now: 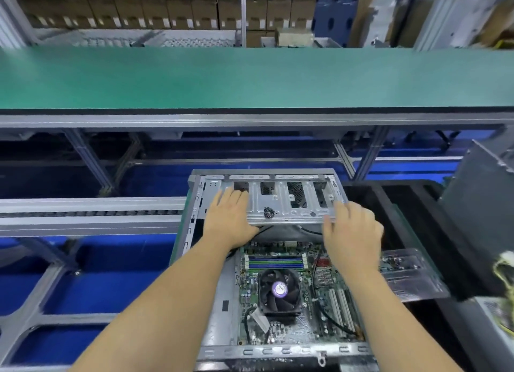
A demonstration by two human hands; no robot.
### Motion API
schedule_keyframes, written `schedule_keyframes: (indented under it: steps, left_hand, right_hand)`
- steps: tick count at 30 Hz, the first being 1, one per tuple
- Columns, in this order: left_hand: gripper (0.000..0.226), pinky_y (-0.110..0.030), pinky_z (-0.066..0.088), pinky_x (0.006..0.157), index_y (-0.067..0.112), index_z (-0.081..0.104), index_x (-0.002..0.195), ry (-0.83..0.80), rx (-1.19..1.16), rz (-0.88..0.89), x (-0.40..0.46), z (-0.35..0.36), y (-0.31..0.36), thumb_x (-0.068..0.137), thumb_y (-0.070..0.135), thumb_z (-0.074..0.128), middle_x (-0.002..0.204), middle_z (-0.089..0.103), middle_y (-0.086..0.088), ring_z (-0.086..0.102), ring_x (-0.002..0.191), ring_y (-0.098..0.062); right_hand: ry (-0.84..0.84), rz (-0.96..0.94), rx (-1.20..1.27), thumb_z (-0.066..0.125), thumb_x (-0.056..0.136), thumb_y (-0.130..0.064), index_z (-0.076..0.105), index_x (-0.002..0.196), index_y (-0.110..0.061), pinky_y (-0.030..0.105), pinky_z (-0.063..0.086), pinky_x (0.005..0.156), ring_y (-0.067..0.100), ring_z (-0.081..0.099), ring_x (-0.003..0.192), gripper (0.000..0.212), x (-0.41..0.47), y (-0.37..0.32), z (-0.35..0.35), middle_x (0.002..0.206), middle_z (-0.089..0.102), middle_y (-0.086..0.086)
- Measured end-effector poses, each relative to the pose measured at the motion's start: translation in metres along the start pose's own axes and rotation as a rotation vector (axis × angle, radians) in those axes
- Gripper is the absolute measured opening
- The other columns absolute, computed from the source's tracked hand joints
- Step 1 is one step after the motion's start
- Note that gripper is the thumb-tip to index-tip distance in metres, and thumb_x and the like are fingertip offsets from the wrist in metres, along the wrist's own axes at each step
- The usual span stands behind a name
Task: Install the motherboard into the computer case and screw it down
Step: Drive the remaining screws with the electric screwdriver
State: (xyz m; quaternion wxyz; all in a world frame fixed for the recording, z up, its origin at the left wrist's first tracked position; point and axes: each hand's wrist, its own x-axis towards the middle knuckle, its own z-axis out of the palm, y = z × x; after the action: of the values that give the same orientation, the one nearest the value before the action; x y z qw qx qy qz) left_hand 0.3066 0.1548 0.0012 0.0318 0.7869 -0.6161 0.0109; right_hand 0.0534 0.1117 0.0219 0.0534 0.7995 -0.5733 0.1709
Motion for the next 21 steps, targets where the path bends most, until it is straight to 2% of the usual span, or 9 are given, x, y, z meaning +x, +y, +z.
schedule_keyframes:
  steps: [1,2,4,6,9,15,18,21]
  left_hand:
    - [0.087,-0.044,0.012,0.122,0.017,0.03,0.146,-0.008,-0.014,-0.009,-0.001,-0.003,0.002,0.077,0.062,0.058,0.145,0.038,-0.001,0.024,0.143,-0.025]
    - [0.085,-0.045,0.015,0.121,0.016,0.032,0.143,-0.038,-0.033,-0.018,-0.001,-0.007,0.005,0.077,0.061,0.059,0.143,0.039,-0.002,0.026,0.141,-0.026]
    - [0.082,-0.046,0.018,0.12,0.014,0.031,0.144,-0.095,-0.052,-0.038,-0.002,-0.012,0.007,0.081,0.057,0.06,0.144,0.038,-0.004,0.025,0.141,-0.028]
    - [0.084,-0.046,0.01,0.122,0.012,0.021,0.15,-0.093,-0.059,-0.059,-0.005,-0.01,0.009,0.087,0.053,0.058,0.153,0.028,-0.005,0.015,0.147,-0.027]
    - [0.088,-0.045,0.001,0.123,0.013,0.008,0.155,-0.09,-0.056,-0.081,-0.01,-0.005,0.01,0.09,0.05,0.055,0.161,0.013,-0.004,0.001,0.151,-0.025]
    - [0.089,-0.045,-0.001,0.123,0.015,0.004,0.156,-0.105,-0.04,-0.093,-0.008,-0.003,0.01,0.091,0.054,0.051,0.164,0.008,-0.004,-0.002,0.152,-0.024]
    - [0.091,-0.046,0.0,0.123,0.015,0.004,0.157,-0.104,-0.028,-0.096,-0.008,-0.002,0.011,0.089,0.052,0.053,0.164,0.009,-0.005,-0.001,0.152,-0.025]
    - [0.092,-0.046,0.0,0.123,0.017,0.003,0.157,-0.113,-0.021,-0.103,-0.008,-0.002,0.012,0.087,0.049,0.055,0.164,0.008,-0.004,-0.001,0.152,-0.025]
  right_hand:
    - [0.02,-0.136,0.04,0.062,0.097,-0.037,0.063,0.125,-0.011,0.047,0.049,0.082,0.033,0.059,0.106,0.039,0.002,-0.014,0.0,0.121,0.064,0.011]
    - [-0.048,-0.263,0.128,0.063,0.097,-0.04,0.061,0.133,-0.013,0.047,0.048,0.092,0.031,0.055,0.116,0.045,0.007,-0.029,0.0,0.129,0.06,0.009]
    - [-0.286,-0.385,0.302,0.06,0.1,-0.044,0.047,0.148,-0.016,0.04,0.043,0.107,0.025,0.044,0.13,0.058,0.021,-0.058,0.0,0.143,0.047,0.005]
    - [-0.446,-0.378,0.354,0.061,0.1,-0.043,0.036,0.155,-0.016,0.04,0.041,0.11,0.026,0.04,0.134,0.066,0.033,-0.078,0.002,0.148,0.039,0.006]
    - [-0.57,-0.383,0.247,0.063,0.1,-0.04,0.045,0.147,-0.014,0.047,0.046,0.104,0.032,0.05,0.125,0.057,0.042,-0.093,0.005,0.142,0.04,0.01]
    - [-0.585,-0.432,0.238,0.07,0.097,-0.023,0.068,0.121,-0.013,0.038,0.049,0.095,0.029,0.059,0.105,0.026,0.052,-0.099,-0.001,0.117,0.051,0.006]
    - [-0.561,-0.408,0.28,0.07,0.096,-0.014,0.071,0.112,-0.014,0.034,0.05,0.091,0.025,0.06,0.099,0.016,0.05,-0.096,-0.003,0.115,0.057,0.005]
    - [-0.505,-0.345,0.368,0.067,0.096,-0.01,0.073,0.11,-0.012,0.029,0.049,0.093,0.022,0.061,0.105,0.016,0.043,-0.088,-0.001,0.118,0.063,0.005]
